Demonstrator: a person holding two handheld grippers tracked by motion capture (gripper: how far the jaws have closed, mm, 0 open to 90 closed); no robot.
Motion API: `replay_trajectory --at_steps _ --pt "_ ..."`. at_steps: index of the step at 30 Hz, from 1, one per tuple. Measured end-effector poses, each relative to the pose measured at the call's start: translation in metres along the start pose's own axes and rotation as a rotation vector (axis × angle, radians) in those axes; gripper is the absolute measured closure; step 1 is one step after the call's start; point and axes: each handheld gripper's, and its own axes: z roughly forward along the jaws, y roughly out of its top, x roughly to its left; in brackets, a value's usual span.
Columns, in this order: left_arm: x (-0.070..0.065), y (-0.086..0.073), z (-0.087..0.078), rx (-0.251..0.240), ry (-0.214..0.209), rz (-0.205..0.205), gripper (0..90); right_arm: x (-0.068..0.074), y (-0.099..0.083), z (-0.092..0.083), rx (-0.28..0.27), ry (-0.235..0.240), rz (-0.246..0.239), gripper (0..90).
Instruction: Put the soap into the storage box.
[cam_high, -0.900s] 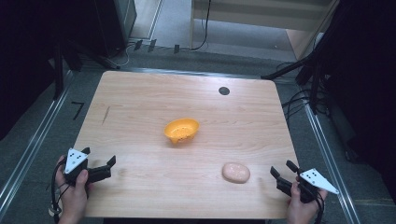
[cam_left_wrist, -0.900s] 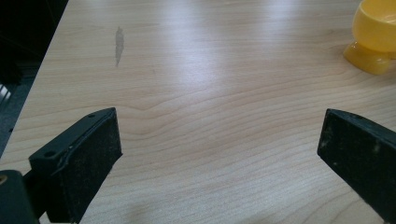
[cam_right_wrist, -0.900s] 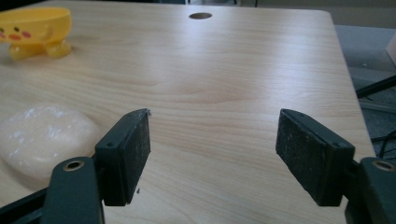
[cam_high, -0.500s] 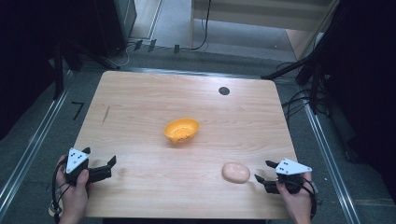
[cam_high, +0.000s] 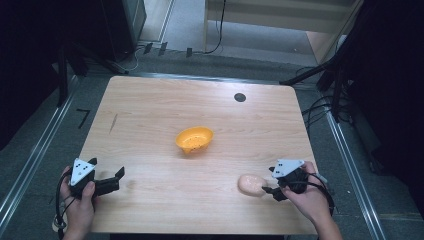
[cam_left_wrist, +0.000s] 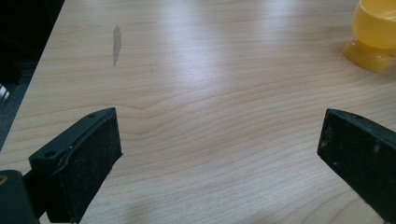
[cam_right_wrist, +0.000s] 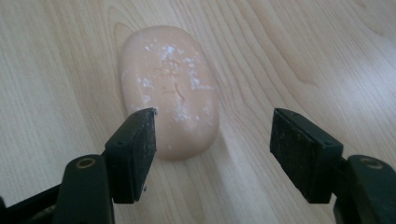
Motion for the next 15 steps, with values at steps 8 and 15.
replay_trajectory --at_steps 8,15 --pt "0.000 0.000 0.000 -0.002 -0.001 0.000 0.0 0.002 0.025 0.009 0.119 0.046 -0.080 32.2" --pt "0.000 0.000 0.000 -0.001 -0.002 0.000 0.0 0.005 0.041 0.018 0.192 0.071 -0.127 31.9"
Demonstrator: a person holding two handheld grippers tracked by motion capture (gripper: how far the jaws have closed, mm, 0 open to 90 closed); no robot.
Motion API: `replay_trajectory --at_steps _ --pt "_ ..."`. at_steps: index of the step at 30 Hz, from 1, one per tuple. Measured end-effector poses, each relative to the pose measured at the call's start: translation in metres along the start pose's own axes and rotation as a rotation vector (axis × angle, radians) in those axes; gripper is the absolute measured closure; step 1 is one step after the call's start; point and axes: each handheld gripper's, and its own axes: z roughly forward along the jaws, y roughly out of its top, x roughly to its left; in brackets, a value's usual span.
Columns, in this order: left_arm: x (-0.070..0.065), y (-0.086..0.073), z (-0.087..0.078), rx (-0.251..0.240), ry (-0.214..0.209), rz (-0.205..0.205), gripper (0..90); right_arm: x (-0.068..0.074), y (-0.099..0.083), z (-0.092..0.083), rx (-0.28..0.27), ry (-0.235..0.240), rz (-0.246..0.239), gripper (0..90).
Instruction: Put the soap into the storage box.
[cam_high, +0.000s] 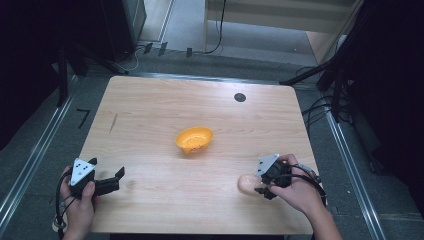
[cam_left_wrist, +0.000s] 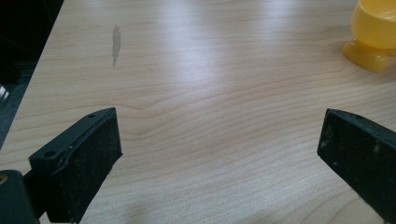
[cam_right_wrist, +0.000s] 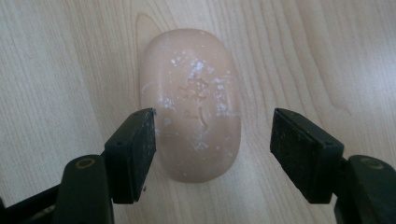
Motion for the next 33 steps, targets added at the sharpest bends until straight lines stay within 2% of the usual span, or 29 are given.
replay_trajectory --at_steps 2,5,7,11,13,18,28,33 --pt "0.000 0.000 0.000 0.000 0.000 0.000 0.0 0.002 0.005 0.003 0.037 0.009 -0.012 31.2" --pt "0.000 0.000 0.000 0.001 -0.001 0.000 0.0 0.003 0.010 0.007 0.067 0.042 -0.027 24.4" --pt "0.000 0.000 0.000 0.002 0.000 0.001 0.0 0.003 0.014 0.010 0.081 0.059 -0.042 23.5" --pt "0.000 0.000 0.000 0.001 0.001 0.002 0.1 0.004 0.022 0.013 0.119 0.036 -0.064 26.3" --pt "0.000 0.000 0.000 0.000 0.001 0.001 0.1 0.005 0.026 0.016 0.146 0.036 -0.068 29.7" --pt "0.000 0.000 0.000 0.002 -0.001 0.002 0.0 0.005 0.030 0.023 0.190 0.046 -0.075 30.4" --pt "0.000 0.000 0.000 0.001 -0.001 0.002 0.0 0.003 0.035 0.029 0.238 0.071 -0.072 32.5" --pt "-0.001 0.000 0.000 0.000 0.000 0.004 0.0 0.003 0.035 0.032 0.239 0.077 -0.085 32.5"
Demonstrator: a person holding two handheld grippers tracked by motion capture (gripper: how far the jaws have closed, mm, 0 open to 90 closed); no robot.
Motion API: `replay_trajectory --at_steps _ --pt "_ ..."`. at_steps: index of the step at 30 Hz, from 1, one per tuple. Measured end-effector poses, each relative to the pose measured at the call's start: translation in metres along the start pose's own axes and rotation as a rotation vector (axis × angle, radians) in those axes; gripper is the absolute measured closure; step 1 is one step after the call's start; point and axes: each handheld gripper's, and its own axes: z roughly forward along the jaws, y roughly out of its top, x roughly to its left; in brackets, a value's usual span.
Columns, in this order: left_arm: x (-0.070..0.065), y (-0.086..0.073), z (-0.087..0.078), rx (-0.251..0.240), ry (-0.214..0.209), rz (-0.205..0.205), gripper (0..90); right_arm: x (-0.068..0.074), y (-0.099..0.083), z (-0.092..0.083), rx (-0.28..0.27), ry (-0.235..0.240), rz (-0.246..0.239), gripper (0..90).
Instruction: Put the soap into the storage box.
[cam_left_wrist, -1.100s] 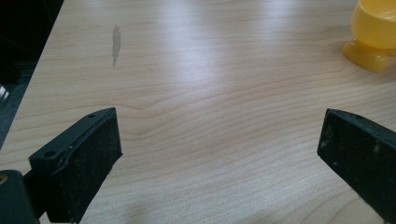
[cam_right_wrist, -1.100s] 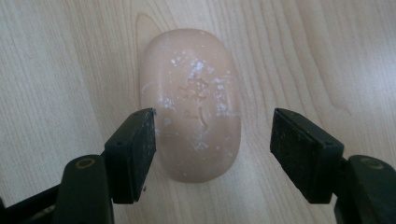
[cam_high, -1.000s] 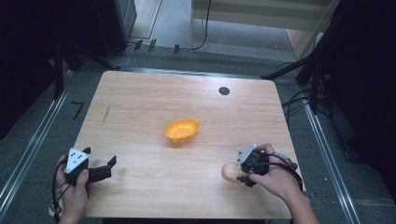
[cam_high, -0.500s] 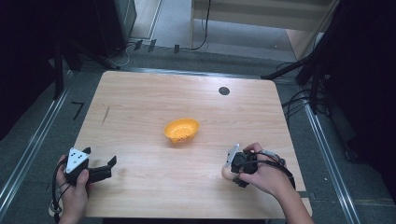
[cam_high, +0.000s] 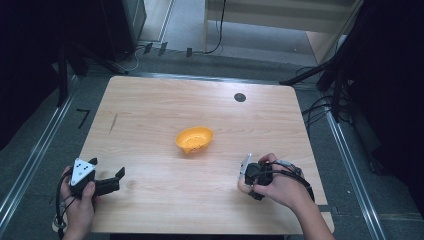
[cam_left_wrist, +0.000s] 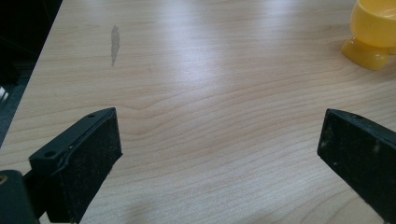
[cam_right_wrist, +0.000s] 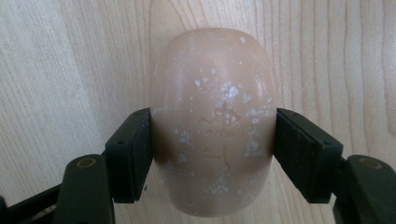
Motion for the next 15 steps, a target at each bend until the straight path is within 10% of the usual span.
replay_trajectory --at_steps 15 --pt "-0.0002 0.0000 0.0000 0.000 0.000 0.000 0.0 0.0005 0.0020 0.0051 0.011 0.017 -0.021 33.3"
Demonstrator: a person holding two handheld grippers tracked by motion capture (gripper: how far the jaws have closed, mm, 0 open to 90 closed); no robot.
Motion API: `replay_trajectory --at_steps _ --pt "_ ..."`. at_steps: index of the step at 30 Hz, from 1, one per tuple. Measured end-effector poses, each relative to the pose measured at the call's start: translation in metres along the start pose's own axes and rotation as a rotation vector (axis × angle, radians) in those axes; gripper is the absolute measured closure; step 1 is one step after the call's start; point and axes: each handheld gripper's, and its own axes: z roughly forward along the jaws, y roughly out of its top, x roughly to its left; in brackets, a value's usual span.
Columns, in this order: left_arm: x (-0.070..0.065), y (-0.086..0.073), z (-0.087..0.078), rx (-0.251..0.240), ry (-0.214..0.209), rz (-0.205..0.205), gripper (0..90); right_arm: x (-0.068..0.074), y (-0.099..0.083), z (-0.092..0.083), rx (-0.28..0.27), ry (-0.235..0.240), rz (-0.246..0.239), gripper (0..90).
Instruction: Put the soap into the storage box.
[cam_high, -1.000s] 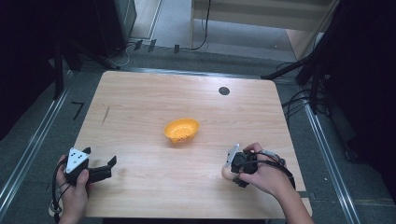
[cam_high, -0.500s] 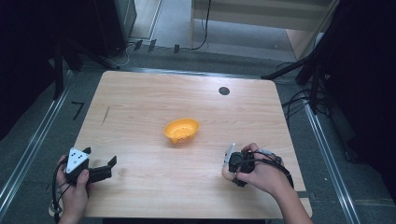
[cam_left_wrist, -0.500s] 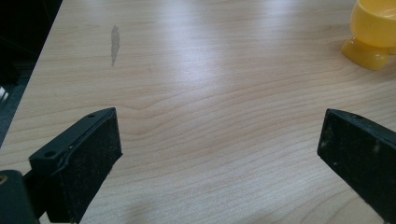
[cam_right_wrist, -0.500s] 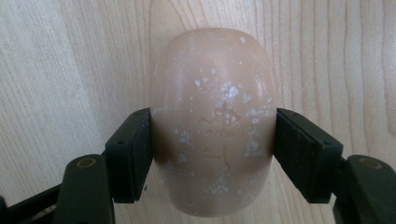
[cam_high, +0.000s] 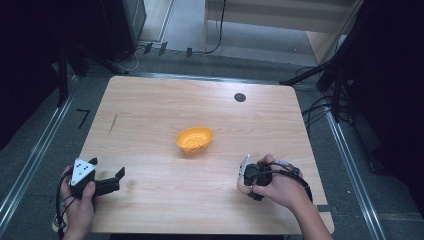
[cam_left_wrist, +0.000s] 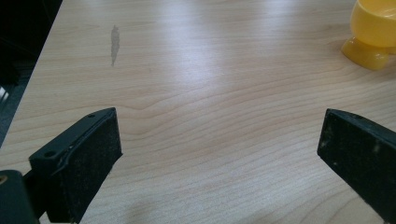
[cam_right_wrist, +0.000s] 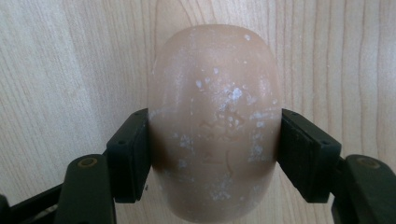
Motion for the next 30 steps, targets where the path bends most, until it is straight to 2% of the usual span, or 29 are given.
replay_trajectory --at_steps 6,7,12,15,19,26,30 --pt "0.000 0.000 0.000 0.000 0.000 0.000 0.0 -0.002 0.003 -0.003 -0.007 0.005 -0.021 33.3" --pt "0.000 0.000 0.000 0.001 0.001 0.000 0.0 -0.002 0.004 -0.005 -0.008 0.008 -0.012 33.3" --pt "0.000 0.000 0.000 0.002 0.001 0.000 0.0 -0.006 0.011 -0.016 -0.028 -0.011 -0.038 33.3" --pt "0.000 0.000 0.000 0.001 0.001 0.001 0.0 -0.007 0.015 -0.021 -0.034 -0.018 -0.057 33.3" --pt "0.000 0.000 0.000 0.000 0.001 -0.002 0.0 -0.012 0.028 -0.029 -0.048 -0.020 -0.114 33.3" --pt "0.001 0.000 0.000 -0.002 -0.003 -0.005 0.1 -0.023 0.045 -0.037 -0.053 -0.016 -0.146 33.3" --pt "0.001 0.000 -0.001 -0.005 -0.004 -0.008 0.0 -0.030 0.057 -0.043 -0.069 -0.015 -0.186 33.3"
